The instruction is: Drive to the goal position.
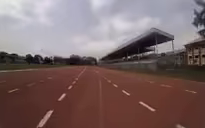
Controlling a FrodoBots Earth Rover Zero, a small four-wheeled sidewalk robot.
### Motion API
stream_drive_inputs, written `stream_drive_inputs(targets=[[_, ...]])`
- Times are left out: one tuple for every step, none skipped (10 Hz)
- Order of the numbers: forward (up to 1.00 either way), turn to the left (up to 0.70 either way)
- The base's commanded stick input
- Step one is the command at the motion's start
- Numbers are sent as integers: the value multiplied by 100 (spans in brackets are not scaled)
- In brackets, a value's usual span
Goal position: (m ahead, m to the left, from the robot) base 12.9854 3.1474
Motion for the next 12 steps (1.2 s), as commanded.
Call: stream_drive_inputs(targets=[[45, 1], [45, 1], [45, 1], [45, 1], [45, 1], [45, 1], [45, 1], [45, 1], [45, 1], [45, 1], [45, 1], [45, 1]])
